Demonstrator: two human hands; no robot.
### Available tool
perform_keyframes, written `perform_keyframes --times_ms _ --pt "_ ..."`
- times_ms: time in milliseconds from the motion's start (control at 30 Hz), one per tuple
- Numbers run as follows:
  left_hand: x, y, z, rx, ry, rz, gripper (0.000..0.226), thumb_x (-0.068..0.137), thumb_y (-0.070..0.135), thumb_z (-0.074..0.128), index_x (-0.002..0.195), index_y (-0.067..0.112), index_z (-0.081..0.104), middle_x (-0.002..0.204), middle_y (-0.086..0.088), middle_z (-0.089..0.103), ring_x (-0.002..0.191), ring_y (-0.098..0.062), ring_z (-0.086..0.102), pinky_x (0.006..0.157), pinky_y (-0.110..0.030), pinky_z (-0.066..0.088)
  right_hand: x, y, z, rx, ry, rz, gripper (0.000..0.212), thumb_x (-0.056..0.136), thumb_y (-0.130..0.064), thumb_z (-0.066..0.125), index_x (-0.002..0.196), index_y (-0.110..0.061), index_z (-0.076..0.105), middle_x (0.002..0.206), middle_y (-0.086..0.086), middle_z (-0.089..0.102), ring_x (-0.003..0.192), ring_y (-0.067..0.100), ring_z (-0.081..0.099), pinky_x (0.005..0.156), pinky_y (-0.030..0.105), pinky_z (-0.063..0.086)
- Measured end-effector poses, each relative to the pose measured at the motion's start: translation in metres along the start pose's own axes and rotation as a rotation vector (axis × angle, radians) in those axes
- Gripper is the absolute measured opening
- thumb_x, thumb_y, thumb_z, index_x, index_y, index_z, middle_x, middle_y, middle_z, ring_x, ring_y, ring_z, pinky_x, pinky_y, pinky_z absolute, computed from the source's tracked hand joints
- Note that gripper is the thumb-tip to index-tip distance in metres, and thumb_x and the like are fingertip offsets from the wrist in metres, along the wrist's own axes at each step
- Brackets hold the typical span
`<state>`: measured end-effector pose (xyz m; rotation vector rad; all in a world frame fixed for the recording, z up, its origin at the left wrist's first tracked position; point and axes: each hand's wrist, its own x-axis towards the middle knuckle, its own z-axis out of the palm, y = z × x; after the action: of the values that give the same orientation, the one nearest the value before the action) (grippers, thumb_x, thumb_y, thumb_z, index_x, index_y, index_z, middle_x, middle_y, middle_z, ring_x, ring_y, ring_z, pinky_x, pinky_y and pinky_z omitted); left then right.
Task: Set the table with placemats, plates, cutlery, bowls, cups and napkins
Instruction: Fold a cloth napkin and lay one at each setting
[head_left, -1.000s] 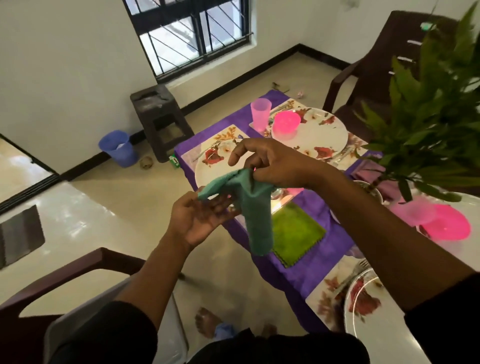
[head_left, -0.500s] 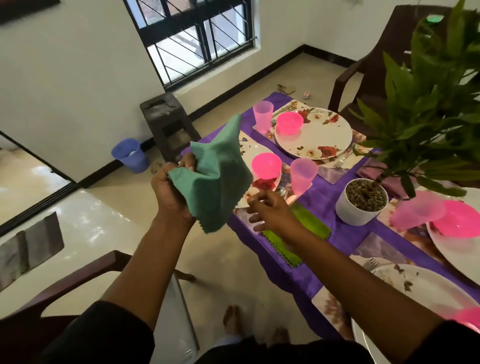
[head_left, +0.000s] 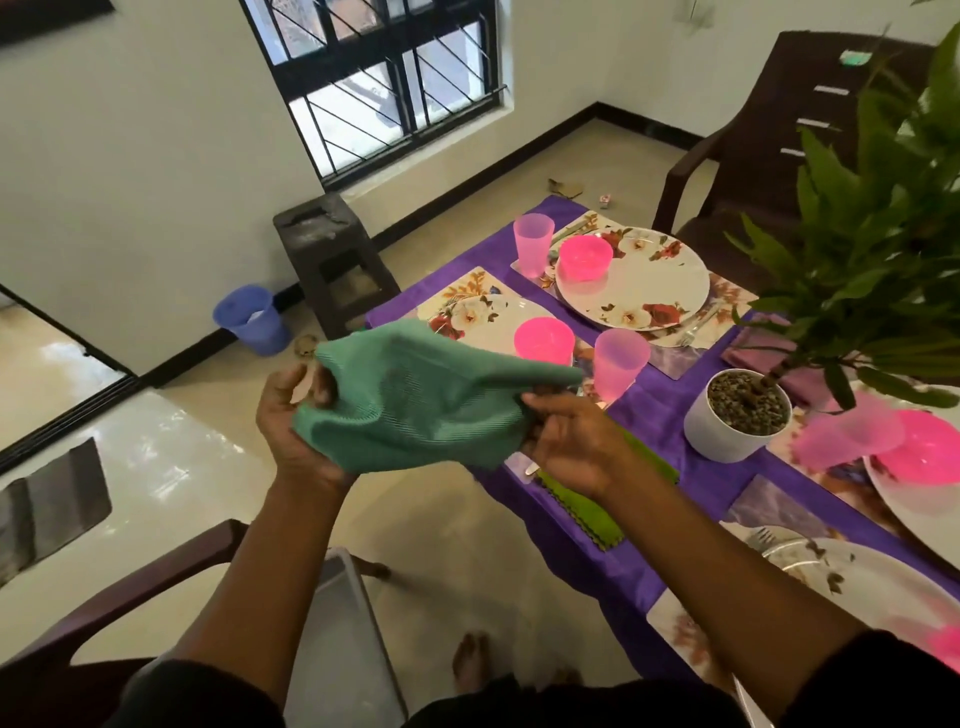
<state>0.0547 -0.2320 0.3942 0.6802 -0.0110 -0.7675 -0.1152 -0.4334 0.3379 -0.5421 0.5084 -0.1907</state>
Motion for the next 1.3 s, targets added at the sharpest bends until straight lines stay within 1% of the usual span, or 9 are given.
perform_keyframes --times_ms 100,167,233,333,533,767,900,1100,1300 --pt "0.003 0.013 -0.023 0.013 0.082 -0.114 0.049 0.083 0.061 0.071 0.107 0.018 0.073 0.114 -0.005 0.069 0.110 -0.028 0.067 0.108 -0.046 0.048 0.002 -0.012 -0.002 -0.040 -0.007 -0.030 0.056 0.076 -0.005 0.078 0.131 -0.010 0.066 0.120 0.012 0.071 0.109 0.029 0.070 0.089 0.043 0.058" --pt "0.005 0.020 -0.033 0.109 0.077 -0.162 0.051 0.073 0.064 0.081 0.099 0.021 0.071 0.104 -0.002 0.067 0.102 -0.024 0.066 0.103 -0.039 0.049 0.001 -0.017 -0.005 -0.072 -0.001 -0.011 0.050 0.076 -0.013 0.083 0.125 -0.013 0.070 0.120 0.013 0.073 0.107 0.031 0.071 0.088 0.045 0.058" --pt "0.007 0.023 -0.042 0.195 0.040 -0.192 0.036 0.067 0.041 0.091 0.087 0.020 0.069 0.092 0.000 0.064 0.091 -0.017 0.062 0.089 -0.033 0.054 -0.003 -0.021 -0.007 -0.075 0.030 0.004 0.049 0.080 -0.016 0.083 0.126 -0.017 0.070 0.124 0.015 0.072 0.106 0.032 0.071 0.086 0.046 0.059" --pt "0.014 0.020 -0.054 0.287 0.005 -0.228 0.013 0.081 0.013 0.070 0.085 0.018 0.059 0.092 -0.004 0.056 0.091 -0.018 0.055 0.079 -0.028 0.058 -0.010 -0.022 -0.009 -0.127 0.095 0.003 0.065 0.079 -0.007 0.080 0.139 -0.013 0.059 0.126 0.016 0.069 0.102 0.032 0.072 0.081 0.043 0.060" --pt "0.045 0.021 -0.060 0.741 0.035 -0.174 0.027 0.094 -0.009 0.061 0.089 0.018 0.058 0.099 -0.008 0.068 0.102 -0.028 0.066 0.079 -0.032 0.062 -0.030 -0.021 -0.017 -0.317 0.177 -0.132 0.067 0.081 0.011 0.063 0.136 -0.027 0.059 0.136 0.018 0.059 0.107 0.038 0.064 0.077 0.042 0.059" --pt "0.082 0.024 -0.047 1.162 -0.211 -0.037 0.023 0.094 -0.010 0.063 0.103 0.011 0.064 0.124 -0.003 0.069 0.125 -0.027 0.060 0.101 -0.049 0.054 -0.050 -0.017 -0.027 -0.189 0.206 -0.284 0.016 0.091 -0.017 0.061 0.102 -0.011 0.071 0.101 0.006 0.067 0.099 0.021 0.061 0.088 0.036 0.049" --pt "0.104 0.013 -0.035 1.293 -0.366 -0.060 0.028 0.093 -0.018 0.058 0.105 0.006 0.065 0.111 0.005 0.072 0.112 -0.016 0.068 0.096 -0.038 0.059 -0.069 -0.005 -0.036 -0.239 0.287 -0.292 0.026 0.091 -0.011 0.064 0.116 -0.016 0.070 0.104 0.006 0.071 0.091 0.018 0.066 0.070 0.028 0.055" --pt "0.124 -0.026 -0.017 1.321 -0.554 -0.113 0.030 0.090 -0.022 0.060 0.104 0.003 0.068 0.103 0.000 0.075 0.106 -0.019 0.071 0.083 -0.025 0.062 -0.102 0.008 -0.054 -0.202 0.445 -0.211 0.036 0.094 -0.013 0.066 0.130 -0.016 0.069 0.122 0.016 0.070 0.100 0.026 0.066 0.082 0.037 0.057" --pt "0.121 -0.064 0.005 1.248 -0.748 -0.142 0.049 0.083 -0.029 0.056 0.097 0.016 0.068 0.099 -0.006 0.074 0.100 -0.024 0.070 0.086 -0.035 0.061 -0.140 0.033 -0.078 -0.205 0.484 -0.091 0.036 0.096 -0.010 0.064 0.129 -0.024 0.071 0.136 0.013 0.066 0.116 0.033 0.065 0.087 0.040 0.059"
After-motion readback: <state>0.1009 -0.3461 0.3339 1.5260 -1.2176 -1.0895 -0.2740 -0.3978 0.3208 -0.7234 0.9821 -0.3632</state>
